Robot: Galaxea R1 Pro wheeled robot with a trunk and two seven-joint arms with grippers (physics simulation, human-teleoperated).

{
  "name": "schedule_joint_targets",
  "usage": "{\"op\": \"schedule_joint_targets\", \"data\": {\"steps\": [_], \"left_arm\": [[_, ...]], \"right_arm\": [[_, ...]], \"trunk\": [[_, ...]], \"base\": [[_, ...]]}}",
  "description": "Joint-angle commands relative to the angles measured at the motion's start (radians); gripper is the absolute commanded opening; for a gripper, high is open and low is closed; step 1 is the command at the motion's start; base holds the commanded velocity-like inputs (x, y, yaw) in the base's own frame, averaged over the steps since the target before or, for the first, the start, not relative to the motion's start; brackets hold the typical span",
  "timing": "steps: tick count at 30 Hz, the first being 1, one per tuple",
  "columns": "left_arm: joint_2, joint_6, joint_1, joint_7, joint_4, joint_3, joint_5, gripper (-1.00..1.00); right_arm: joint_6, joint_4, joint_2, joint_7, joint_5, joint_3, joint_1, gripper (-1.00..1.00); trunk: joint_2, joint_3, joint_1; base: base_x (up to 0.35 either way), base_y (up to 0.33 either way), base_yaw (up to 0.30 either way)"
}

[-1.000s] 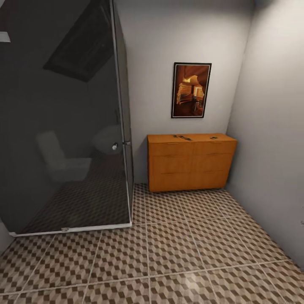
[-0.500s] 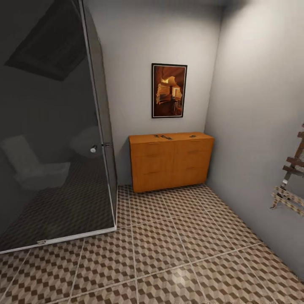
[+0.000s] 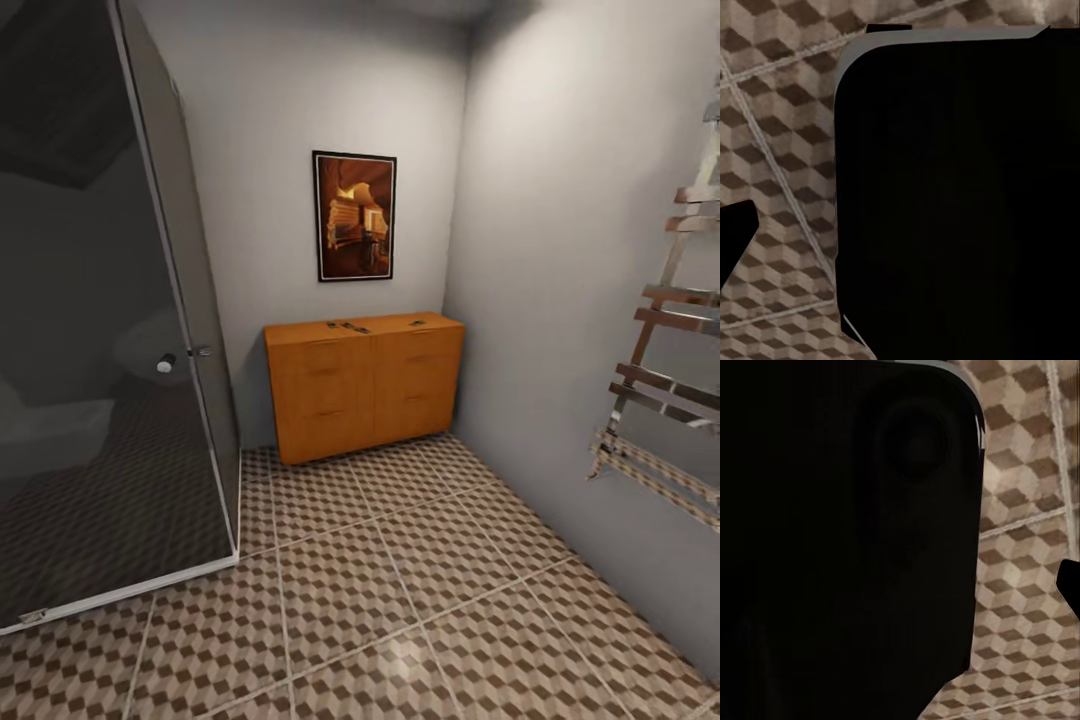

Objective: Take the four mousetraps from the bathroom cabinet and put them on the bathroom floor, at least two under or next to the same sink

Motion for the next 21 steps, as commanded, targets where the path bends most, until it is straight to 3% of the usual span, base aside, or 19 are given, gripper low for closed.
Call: {"op": "schedule_joint_targets", "data": {"steps": [1, 21], "left_arm": [[0.000, -0.001, 0.000, 0.001, -0.001, 0.000, 0.003, 1.00], [0.001, 0.006, 0.000, 0.001, 0.000, 0.001, 0.007, 1.00]], "right_arm": [[-0.003, 0.000, 0.000, -0.002, -0.001, 0.000, 0.000, 1.00], [-0.004, 0.000, -0.001, -0.008, 0.000, 0.003, 0.000, 1.00]], "trunk": [[0.000, -0.001, 0.000], [0.000, 0.000, 0.000]], "base": [[0.236, -0.091, -0.070], [0.304, -0.019, -0.015]]}}
